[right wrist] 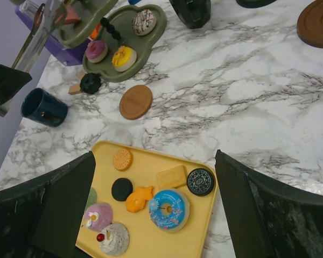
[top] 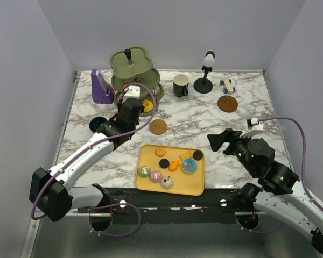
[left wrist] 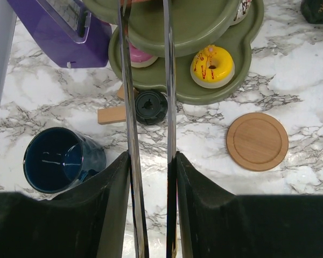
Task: Serve the afternoon tea
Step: Place the desert on the desert table.
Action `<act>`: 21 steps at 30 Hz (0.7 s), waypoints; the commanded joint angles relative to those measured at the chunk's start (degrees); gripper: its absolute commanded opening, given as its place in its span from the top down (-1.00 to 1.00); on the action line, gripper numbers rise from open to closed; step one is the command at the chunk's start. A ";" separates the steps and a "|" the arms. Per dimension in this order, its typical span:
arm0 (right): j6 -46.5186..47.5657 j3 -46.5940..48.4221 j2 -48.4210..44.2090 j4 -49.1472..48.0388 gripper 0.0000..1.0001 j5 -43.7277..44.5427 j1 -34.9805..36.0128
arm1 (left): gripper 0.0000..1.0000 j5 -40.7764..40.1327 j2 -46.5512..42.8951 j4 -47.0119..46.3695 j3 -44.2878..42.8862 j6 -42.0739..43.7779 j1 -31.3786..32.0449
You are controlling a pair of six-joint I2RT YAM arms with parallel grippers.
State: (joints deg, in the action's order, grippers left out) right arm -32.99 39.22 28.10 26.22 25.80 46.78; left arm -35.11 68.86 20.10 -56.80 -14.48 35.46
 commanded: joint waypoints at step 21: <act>-0.14 -1.03 -0.33 -0.82 -0.99 -0.11 0.24 | 0.31 6.69 0.78 1.77 -1.56 -2.48 -1.32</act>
State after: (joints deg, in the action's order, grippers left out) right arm -32.99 38.83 28.12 26.20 25.80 46.78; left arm -29.50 69.87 20.47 -56.82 -15.99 34.46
